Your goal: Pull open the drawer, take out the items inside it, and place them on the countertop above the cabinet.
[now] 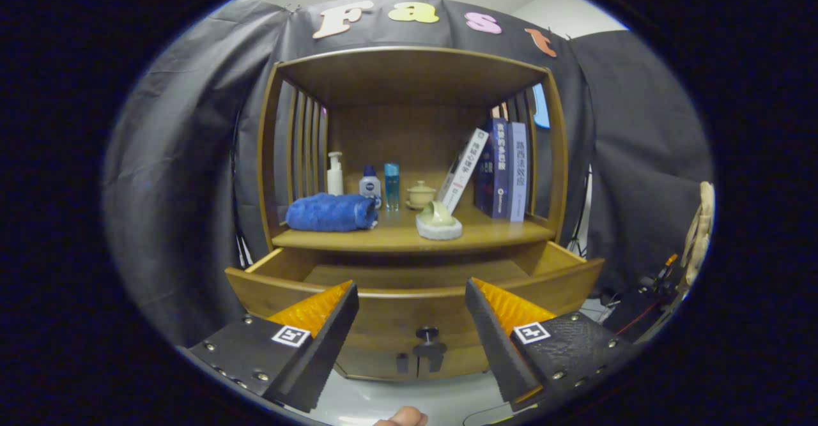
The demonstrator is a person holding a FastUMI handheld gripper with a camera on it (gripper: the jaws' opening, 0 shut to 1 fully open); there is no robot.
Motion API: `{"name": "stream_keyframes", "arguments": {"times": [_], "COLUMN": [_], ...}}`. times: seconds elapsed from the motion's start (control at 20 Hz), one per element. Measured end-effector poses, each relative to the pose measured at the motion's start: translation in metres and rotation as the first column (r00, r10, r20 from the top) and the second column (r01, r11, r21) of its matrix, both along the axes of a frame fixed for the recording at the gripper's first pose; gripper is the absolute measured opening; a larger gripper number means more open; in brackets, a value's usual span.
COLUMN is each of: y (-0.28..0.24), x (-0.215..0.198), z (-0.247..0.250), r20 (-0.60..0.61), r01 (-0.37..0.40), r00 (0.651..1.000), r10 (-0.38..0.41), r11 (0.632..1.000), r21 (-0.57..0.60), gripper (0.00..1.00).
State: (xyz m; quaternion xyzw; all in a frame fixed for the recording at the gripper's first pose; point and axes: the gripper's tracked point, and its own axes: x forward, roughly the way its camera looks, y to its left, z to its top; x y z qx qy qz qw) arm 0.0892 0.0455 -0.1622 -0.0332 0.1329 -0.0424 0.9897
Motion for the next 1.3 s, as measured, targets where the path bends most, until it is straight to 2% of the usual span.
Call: {"name": "stream_keyframes", "arguments": {"times": [0.4,0.95,1.3], "y": [-0.008,0.008,0.017], "x": [0.001,0.013,0.028], "z": [-0.037,-0.068,-0.081], "r20": [-0.018,-0.073,-0.107], "r01": [0.035,-0.014,-0.062], "r00": [0.999,0.997,0.991], "r10": [-0.033,0.025,0.077], "r11": [0.996,0.989,0.988], "r21": [0.087,0.145,0.138], "gripper": [1.0,1.0,1.0]}}
